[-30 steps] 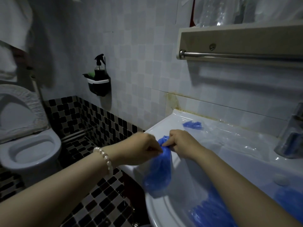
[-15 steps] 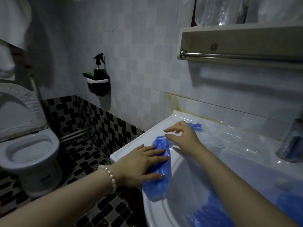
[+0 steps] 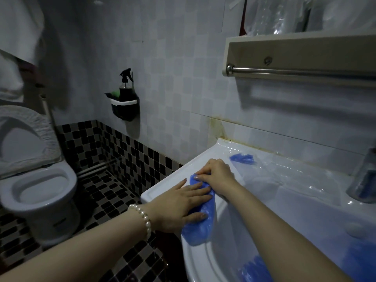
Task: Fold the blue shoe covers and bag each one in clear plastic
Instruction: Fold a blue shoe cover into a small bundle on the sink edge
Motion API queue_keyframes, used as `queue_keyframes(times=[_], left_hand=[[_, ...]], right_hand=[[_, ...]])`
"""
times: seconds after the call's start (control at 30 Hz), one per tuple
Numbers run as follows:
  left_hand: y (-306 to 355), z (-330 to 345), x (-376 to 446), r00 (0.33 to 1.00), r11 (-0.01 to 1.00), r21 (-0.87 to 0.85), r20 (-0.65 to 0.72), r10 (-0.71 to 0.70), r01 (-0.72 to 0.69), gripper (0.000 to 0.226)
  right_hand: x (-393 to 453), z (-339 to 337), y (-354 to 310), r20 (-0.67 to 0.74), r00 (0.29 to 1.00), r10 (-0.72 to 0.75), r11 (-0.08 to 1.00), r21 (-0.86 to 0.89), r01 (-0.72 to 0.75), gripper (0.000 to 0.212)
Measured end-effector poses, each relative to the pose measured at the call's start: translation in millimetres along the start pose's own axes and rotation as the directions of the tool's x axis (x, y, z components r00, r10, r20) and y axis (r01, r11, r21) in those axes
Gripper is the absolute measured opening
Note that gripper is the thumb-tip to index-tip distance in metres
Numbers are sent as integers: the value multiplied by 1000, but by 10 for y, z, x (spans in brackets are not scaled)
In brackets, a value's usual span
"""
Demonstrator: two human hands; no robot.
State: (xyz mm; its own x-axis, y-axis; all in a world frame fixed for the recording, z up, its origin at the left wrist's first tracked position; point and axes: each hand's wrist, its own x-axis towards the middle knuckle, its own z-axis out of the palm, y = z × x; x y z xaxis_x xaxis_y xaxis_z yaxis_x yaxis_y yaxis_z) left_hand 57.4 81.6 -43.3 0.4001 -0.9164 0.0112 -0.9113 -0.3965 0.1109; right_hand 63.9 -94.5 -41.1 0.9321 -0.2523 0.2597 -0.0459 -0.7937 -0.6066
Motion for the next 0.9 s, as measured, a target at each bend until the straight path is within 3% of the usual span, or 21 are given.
queue_keyframes(times=[0.07,0.17,0.23,0.3,0.37,0.5,0.57,0.63,0.77,0.9], left_hand=[[26,-37,9,998,1000,-19,55,-10,11,60],[41,-84,42,994,999,4,107,-33,32,60],[4,-104,130,991,998,7,119,-68,68,60],[-63,-113,257,989,994,13,102,-107,106,61],[-117,-110,363,989,991,-13,63,-133,134,62],[-173,-69,417,987,988,-7,48,-156,156,68],[-170,-60,405,987,988,37,54,-154,153,75],[-164,-65,393,986,987,55,69,-154,150,84],[-167,-38,392,983,985,51,81,-166,162,98],[-201,-20,403,983,986,63,96,-159,153,110]], right_hand=[[-22,-13,12,-76,997,-20,998,-55,16,16],[-35,-200,12,-238,971,6,980,196,42,23],[-62,-406,5,-292,955,-44,969,220,112,20],[-177,-565,-22,-222,968,-115,964,209,162,18],[-380,-614,-61,-65,977,-202,953,217,212,21],[-771,-475,-30,195,931,-308,943,188,273,33],[-880,-415,48,199,909,-367,930,99,354,46],[-945,-370,94,150,901,-407,912,127,391,49],[-936,-319,82,48,908,-415,889,231,394,35],[-921,-327,124,-8,912,-410,889,220,401,42]])
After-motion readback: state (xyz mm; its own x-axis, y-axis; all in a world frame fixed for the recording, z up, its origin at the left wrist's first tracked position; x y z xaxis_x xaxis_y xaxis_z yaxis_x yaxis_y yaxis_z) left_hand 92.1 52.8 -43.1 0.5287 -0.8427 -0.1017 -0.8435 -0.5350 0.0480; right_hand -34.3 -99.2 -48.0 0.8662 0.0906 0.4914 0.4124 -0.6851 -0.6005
